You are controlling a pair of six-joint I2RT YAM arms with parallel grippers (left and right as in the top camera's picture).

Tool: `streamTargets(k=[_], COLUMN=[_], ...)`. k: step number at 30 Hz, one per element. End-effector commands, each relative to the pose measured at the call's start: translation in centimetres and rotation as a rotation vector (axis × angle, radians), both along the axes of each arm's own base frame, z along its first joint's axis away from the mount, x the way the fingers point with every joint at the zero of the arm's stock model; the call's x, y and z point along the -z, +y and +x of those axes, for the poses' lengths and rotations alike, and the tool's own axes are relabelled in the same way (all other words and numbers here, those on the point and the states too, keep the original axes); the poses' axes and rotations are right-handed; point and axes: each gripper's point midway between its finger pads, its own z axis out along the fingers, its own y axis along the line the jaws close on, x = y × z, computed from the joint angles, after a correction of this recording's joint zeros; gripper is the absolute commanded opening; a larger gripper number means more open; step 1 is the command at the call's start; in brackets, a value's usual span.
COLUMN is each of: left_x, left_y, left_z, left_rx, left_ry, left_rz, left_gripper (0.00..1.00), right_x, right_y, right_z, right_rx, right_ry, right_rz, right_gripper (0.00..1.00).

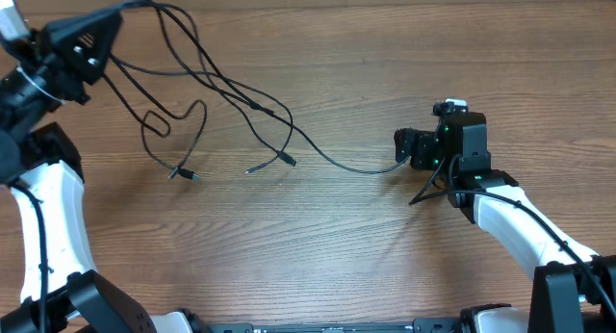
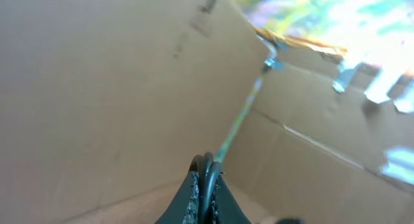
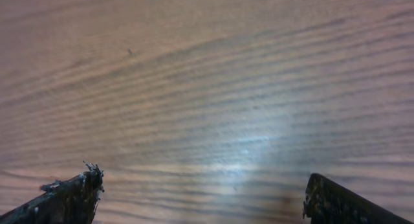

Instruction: Untangle cables

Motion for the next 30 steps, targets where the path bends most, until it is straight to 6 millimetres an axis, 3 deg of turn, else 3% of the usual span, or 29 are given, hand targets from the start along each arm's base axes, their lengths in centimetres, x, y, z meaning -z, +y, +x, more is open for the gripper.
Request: streamTargets(k=[1, 9, 22, 27, 30], left_x=[-0.8, 0.4, 2.2, 2.4, 2.6], left_y=[1.1, 0.1, -6.5, -7.8, -8.0], left_z=[0.2, -0.4, -1.8, -2.1, -2.3], left_rx=[-0.061, 0.000, 0.239, 0.278, 0.292], left_ry=[-0.053, -0.033, -0.008, -0.035, -0.031], left_rz=[0.021, 0.099, 0.197, 0.220, 0.231], left_gripper=[0.04, 0.04, 0.04, 0.04, 0.04], right_x=[0.3, -0.2, -5.9, -7.2, -8.3], right_y=[-1.6, -3.4, 1.5, 2.7, 4.6], right_z=[-0.1, 0.7, 3.6, 3.8, 3.1], right_rx=[0.033, 0.102, 0.027, -0.037, -0.193], right_ry=[0.012, -0.012, -0.182, -0.220, -0.248], right_rz=[-0.076, -0.018, 0.412, 0.462, 0.475], right_gripper=[1.00, 1.00, 1.00, 1.00, 1.00])
